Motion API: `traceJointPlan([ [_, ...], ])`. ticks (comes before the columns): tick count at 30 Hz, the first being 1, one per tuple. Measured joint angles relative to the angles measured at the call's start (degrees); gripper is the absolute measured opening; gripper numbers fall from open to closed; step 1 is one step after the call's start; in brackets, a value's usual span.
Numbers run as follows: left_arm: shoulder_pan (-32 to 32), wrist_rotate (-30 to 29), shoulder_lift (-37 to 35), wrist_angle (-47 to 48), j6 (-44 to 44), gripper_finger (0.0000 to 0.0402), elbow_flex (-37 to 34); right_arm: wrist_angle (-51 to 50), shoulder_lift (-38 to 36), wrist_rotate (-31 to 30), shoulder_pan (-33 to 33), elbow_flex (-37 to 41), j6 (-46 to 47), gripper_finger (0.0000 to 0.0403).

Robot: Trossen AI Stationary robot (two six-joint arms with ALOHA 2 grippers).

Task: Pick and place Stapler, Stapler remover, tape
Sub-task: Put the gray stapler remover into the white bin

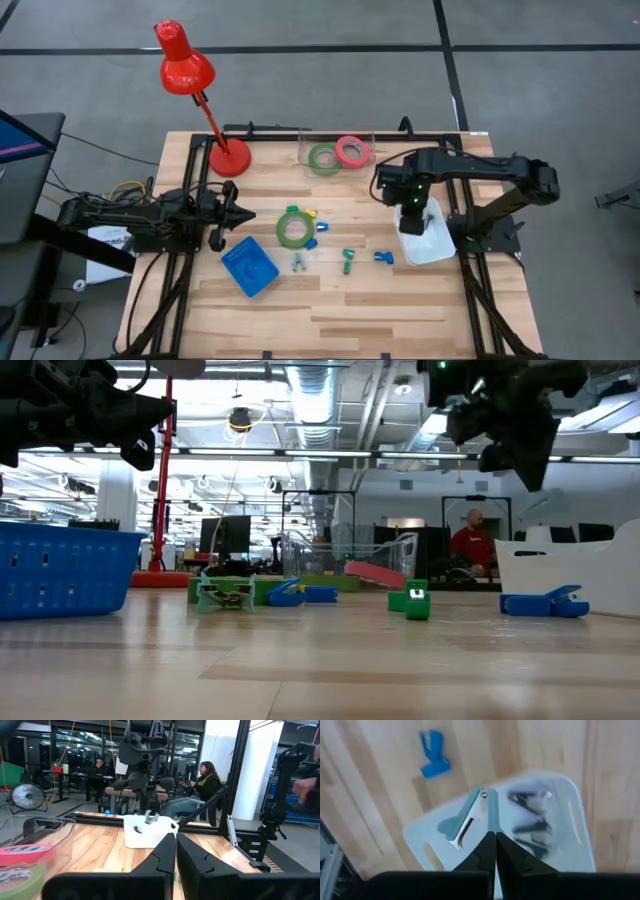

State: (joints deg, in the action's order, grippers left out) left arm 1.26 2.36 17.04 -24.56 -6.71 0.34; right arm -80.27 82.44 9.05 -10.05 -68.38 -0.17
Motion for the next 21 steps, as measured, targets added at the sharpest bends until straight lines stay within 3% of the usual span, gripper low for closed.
traceJointPlan([
  [8, 0.0, 0.0, 0.0, 0.0, 0.0, 0.0008, 0.0, -4.2, -0.5, -1.7, -3.8, 2.4, -2.7, 0.0000],
  [21, 0.0, 0.0, 0.0, 0.0, 0.0, 0.0008, 0.0, -4.2, -0.5, -1.7, -4.0, 2.7, -3.4, 0.0000],
])
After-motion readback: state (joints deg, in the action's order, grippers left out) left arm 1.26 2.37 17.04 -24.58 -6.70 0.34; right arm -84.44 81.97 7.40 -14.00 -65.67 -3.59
